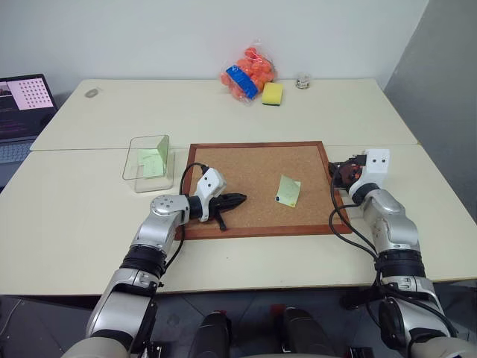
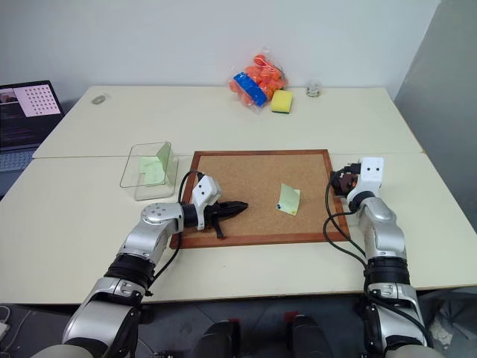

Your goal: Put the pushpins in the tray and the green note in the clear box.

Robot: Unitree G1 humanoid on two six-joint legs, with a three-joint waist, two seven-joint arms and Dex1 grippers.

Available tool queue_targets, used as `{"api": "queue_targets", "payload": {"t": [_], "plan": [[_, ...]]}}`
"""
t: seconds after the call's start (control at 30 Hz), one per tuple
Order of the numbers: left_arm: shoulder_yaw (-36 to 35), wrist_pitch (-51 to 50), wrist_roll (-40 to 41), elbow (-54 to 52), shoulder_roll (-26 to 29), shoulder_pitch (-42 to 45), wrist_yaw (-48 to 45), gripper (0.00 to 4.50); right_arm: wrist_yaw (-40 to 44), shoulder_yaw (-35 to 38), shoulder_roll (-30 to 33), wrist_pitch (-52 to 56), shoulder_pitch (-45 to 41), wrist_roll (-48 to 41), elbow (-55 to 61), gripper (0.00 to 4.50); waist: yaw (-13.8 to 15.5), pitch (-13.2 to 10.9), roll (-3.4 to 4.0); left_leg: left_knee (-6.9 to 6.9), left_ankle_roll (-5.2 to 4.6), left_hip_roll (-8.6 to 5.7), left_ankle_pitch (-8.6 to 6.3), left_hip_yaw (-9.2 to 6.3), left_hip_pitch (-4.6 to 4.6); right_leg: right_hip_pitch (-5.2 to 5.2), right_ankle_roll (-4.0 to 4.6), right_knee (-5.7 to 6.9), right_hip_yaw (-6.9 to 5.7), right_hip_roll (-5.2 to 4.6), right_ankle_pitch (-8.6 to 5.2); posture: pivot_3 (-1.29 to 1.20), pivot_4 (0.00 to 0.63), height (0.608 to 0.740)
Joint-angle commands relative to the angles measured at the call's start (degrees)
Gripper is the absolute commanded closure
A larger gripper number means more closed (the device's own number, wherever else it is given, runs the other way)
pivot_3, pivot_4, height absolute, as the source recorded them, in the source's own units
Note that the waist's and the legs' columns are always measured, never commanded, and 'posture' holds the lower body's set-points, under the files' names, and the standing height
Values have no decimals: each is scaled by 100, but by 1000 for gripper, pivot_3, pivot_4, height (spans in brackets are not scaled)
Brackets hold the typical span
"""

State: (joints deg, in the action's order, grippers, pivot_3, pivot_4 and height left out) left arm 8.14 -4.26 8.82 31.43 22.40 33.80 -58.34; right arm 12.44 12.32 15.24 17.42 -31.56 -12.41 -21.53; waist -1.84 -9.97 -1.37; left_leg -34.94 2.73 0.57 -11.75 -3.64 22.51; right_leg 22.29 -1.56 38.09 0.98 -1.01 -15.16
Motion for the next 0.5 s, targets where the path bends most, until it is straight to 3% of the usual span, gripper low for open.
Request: {"api": "queue_targets", "payload": {"t": [0.03,0.5], "plan": [[106,-96,-192,146,47,-155,17,4500,46,78,9,-136,-191,-89,-59,31,0,0,0,0,0,0,0,0,0,0,0,0,0,0,0,0,150,740],[112,-108,-202,150,35,-145,53,4500,-55,121,40,-56,-186,-92,-218,31,0,0,1,1,0,1,0,0,0,0,0,0,0,0,0,0,150,740]]}}
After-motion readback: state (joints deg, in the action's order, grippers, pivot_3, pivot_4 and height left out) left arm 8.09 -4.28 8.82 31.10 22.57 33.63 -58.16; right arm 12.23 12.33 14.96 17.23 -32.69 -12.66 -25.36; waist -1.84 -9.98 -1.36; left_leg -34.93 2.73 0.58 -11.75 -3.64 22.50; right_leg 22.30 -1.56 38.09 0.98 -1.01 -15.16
